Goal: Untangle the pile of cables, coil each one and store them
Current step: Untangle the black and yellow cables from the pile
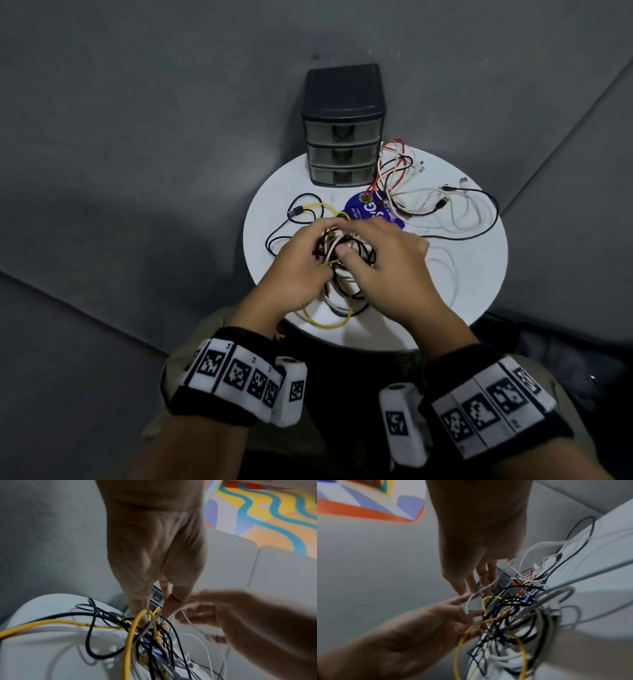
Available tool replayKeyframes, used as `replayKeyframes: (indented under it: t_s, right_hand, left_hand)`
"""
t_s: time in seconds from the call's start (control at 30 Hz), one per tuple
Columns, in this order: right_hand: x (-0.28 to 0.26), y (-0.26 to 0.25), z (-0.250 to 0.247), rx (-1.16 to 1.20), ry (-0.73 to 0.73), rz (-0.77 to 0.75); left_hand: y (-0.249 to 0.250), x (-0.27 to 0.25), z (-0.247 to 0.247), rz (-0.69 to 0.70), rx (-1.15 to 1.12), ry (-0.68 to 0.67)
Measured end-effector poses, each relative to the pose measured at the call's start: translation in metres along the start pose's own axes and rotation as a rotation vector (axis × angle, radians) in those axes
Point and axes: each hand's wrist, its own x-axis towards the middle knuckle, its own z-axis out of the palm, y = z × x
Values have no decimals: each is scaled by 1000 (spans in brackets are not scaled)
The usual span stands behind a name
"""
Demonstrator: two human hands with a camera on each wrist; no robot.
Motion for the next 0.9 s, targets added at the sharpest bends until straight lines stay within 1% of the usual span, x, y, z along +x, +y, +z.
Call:
replayKeyframes:
  t_s: [0.03, 0.13, 0.2, 0.3, 0.37, 0.43, 0.57, 0.63, 0.7, 0.73, 0.77, 0.83, 0.87, 0.9]
  right_hand:
    - [1, 3, 1, -28, -37, 17]
    - [4, 13, 0, 24, -96, -23]
    - [8, 19, -2, 26, -196, -37]
    - [13, 24, -7, -34, -442, -10]
    - [12, 27, -11, -72, -542, 12]
    - [11, 29, -11, -129, -540, 12]
    - [13, 28, 2, -242, -475, -1]
    - [18, 27, 7, -272, -522, 7]
    - [25, 23, 2, -244, -612, 8]
    - [31, 20, -3, -157, -613, 12]
    - [37, 15, -9, -36, -562, 12]
    - [51, 0, -20, 124, -344, -16]
    - [59, -8, -23, 132, -246, -32]
    - [66, -15, -23, 110, -184, -42]
  left_hand:
    - [3, -1, -4, -39, -43, 9]
    - [-3, 4, -10, -178, -36, 130]
    - [-10, 10, -11, -249, -12, 178]
    - [-17, 18, -10, -275, 121, 164]
    - [-17, 24, -10, -306, 167, 135]
    - [-17, 29, -12, -329, 157, 120]
    - [-15, 37, -17, -314, 93, 84]
    - [-13, 39, -19, -308, 73, 78]
    - [-10, 40, -19, -294, 55, 80]
    - [-9, 39, -20, -276, 46, 83]
    - [-8, 39, -19, -255, 37, 92]
    - [-7, 37, -17, -215, 10, 121]
    - [-5, 35, -16, -209, -14, 143]
    - [-2, 32, -14, -199, -50, 166]
